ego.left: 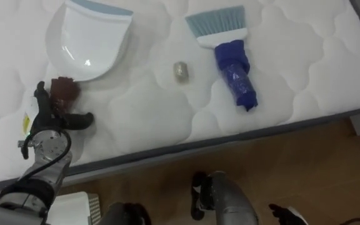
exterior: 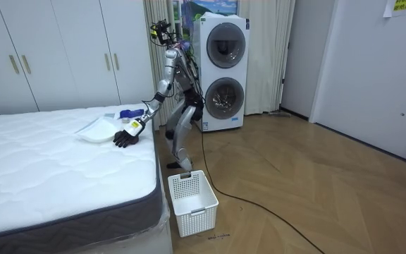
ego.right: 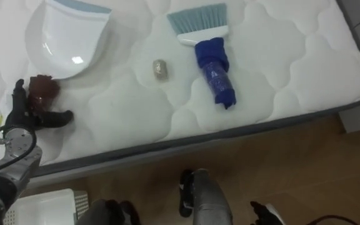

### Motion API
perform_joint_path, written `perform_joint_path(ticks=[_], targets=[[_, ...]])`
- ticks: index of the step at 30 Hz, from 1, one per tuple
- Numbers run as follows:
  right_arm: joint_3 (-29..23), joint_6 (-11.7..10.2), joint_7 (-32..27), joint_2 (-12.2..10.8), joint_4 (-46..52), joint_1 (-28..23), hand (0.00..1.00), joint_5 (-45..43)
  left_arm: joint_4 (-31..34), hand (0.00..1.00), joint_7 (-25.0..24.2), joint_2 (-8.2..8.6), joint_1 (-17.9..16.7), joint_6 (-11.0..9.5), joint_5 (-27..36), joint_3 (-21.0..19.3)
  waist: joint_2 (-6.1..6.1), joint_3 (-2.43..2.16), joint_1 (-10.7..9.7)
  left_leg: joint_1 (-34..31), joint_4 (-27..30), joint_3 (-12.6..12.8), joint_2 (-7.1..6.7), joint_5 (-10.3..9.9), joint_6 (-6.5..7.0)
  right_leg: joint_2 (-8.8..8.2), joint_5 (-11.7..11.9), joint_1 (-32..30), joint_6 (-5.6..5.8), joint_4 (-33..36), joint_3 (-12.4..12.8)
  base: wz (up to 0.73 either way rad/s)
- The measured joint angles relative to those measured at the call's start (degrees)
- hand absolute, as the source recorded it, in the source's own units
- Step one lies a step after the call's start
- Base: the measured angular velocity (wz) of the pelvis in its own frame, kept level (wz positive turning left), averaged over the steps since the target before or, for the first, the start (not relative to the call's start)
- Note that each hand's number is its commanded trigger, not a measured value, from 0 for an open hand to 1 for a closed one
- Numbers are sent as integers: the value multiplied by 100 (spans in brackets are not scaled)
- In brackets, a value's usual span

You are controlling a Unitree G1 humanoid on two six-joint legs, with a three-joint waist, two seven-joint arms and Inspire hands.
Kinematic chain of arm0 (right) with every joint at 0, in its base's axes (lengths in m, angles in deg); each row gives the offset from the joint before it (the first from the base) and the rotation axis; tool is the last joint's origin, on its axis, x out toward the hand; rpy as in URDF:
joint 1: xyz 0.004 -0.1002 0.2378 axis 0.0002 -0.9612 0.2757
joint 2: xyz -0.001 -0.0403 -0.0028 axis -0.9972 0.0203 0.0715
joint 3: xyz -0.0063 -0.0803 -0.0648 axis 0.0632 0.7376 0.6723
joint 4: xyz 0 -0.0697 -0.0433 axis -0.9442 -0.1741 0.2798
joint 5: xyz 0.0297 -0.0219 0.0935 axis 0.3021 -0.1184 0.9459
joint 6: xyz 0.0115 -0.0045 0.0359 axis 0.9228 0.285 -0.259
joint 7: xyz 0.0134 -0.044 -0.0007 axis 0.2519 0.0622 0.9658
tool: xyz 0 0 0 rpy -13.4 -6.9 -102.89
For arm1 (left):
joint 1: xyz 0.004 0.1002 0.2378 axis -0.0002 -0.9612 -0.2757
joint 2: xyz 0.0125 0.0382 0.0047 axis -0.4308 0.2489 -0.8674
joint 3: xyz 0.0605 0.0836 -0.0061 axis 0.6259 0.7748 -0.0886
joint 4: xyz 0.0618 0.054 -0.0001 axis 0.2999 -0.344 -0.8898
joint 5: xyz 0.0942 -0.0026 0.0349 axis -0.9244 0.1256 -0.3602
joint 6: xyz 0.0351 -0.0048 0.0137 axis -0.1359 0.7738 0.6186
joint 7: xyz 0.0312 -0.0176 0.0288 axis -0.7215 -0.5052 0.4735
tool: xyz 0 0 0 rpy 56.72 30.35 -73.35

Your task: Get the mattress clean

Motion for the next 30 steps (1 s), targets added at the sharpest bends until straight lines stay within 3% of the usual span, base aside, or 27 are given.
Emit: perform_joint_path(ticks=[5,9,11,18,21,30], targets=[[1,40,1,23,-2,-1,0,-120,-1,100,-174,-119,56,141,69,5,22,2,-5,-3,25,20,-13,-9,18,-15,7,-18,10,31,21,0],[0,90,-6,83,-1,1,0,-120,0,100,-248,-395,126,284,132,17,61,1,-6,-3,25,22,-41,-10,28,-50,5,-29,13,60,21,0],[0,145,-8,101,-1,1,0,-122,0,100,-270,-451,193,369,133,57,77,2,-5,1,22,28,-56,-2,64,-74,-3,-29,27,71,22,3],[7,273,7,126,-3,-14,0,-120,-1,100,-466,-415,307,674,132,127,90,1,-14,13,9,57,-117,-37,128,-129,-27,-29,104,71,22,1],[10,302,53,126,-3,-28,0,-117,3,100,-589,-396,328,693,131,330,90,1,-19,12,9,63,-101,-60,151,-146,-49,-29,137,73,20,0],[18,430,55,125,2,-116,0,-80,-2,100,-705,-311,332,792,109,438,90,1,-24,41,-19,76,-119,-77,175,-175,-64,-7,165,62,24,0]])
